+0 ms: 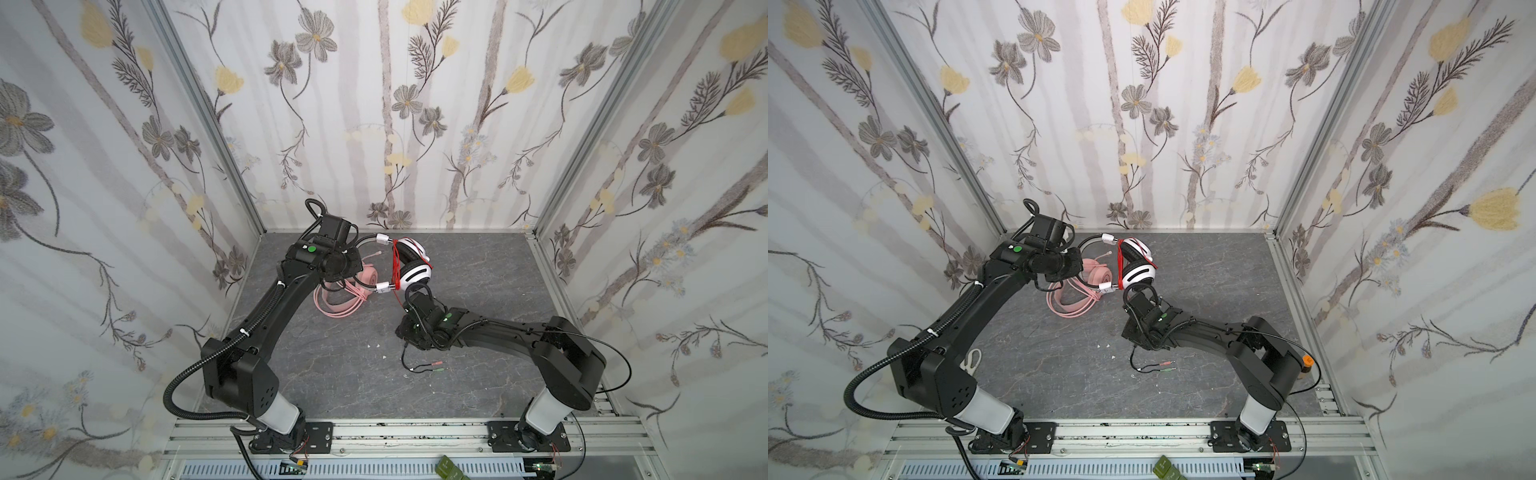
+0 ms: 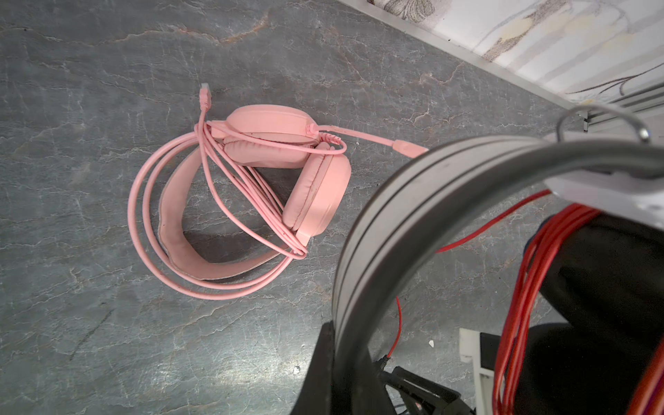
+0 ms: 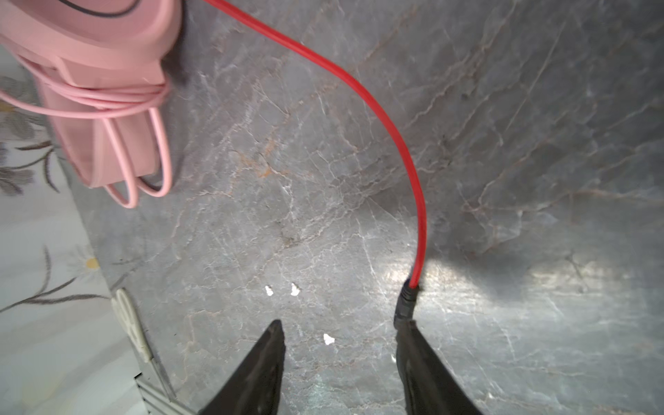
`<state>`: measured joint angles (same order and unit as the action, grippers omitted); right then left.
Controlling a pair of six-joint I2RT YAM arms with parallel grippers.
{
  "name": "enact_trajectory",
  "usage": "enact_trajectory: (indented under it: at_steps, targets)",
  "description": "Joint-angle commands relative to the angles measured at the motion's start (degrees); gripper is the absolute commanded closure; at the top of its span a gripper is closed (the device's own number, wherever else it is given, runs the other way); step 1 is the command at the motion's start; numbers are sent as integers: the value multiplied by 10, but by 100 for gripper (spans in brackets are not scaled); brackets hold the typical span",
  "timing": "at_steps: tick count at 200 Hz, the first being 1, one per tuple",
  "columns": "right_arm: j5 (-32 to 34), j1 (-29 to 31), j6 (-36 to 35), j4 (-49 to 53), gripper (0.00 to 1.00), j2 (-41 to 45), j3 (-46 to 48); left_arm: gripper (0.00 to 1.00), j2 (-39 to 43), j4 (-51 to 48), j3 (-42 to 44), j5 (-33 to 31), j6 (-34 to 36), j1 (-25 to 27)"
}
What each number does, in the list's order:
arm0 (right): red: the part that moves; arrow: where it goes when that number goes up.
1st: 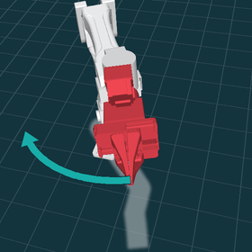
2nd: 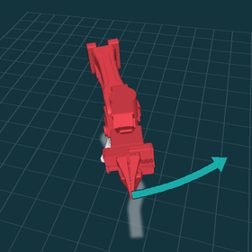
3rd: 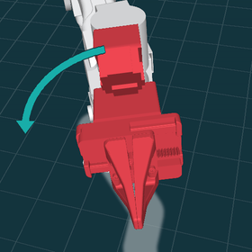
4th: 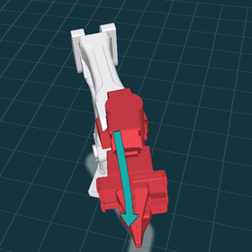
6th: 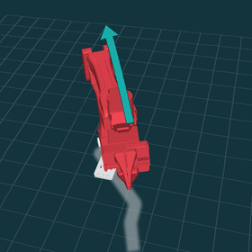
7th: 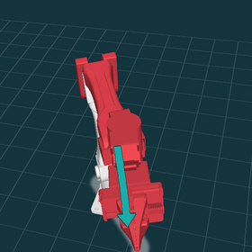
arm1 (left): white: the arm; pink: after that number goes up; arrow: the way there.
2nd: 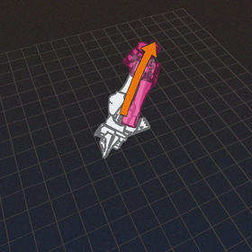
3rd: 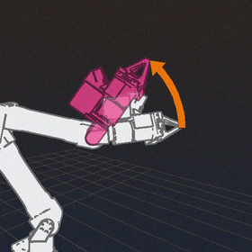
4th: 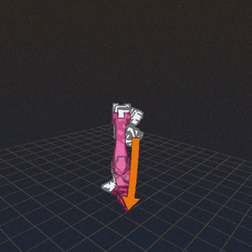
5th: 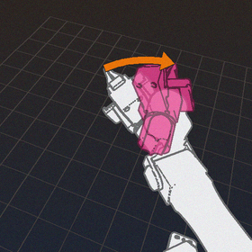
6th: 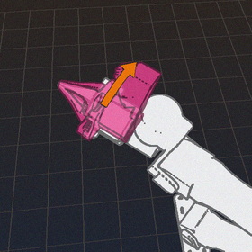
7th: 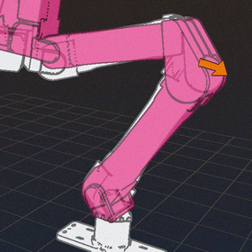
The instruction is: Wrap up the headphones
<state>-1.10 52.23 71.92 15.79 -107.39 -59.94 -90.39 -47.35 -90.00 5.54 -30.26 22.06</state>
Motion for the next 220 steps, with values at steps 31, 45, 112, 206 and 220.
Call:
enact_trajectory:
  at_steps: [31, 45, 112, 206, 220]
  targets:
    - [33, 15, 55, 50, 51, -34, -10, 100, -15, 14, -15, 36, -11, 1]
    - [40, 15, 55, 57, 51, -42, -17, 100, -16, 13, -16, 39, -10, 1]
    - [73, 11, 44, 98, 55, -88, -66, 100, -16, 14, -12, 52, -5, 1]
    - [75, 21, 36, 176, 80, -120, -100, 100, -17, 21, -6, 54, 6, -4]
    - [74, 23, 26, 179, 92, -117, -103, 100, -16, 21, -5, 56, 6, -6]
